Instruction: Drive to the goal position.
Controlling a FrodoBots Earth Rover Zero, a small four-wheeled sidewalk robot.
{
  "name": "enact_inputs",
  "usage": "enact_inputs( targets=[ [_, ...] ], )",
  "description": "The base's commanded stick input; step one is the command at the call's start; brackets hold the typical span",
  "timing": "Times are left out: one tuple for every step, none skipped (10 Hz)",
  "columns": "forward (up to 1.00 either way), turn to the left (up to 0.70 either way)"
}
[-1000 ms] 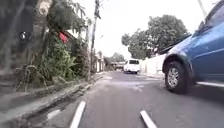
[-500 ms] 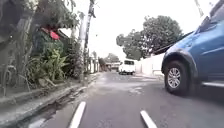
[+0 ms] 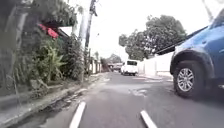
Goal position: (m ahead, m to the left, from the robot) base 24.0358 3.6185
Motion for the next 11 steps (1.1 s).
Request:
enact_inputs(
  targets=[
    [0.7, 0.0],
    [0.7, 0.0],
    [0.7, -0.04],
    [0.7, -0.11],
    [0.7, -0.19],
    [0.7, -0.26],
    [0.7, -0.33],
    [0.7, -0.18],
    [0.7, -0.07],
    [0.7, 0.0],
    [0.7, 0.0]
  ],
)
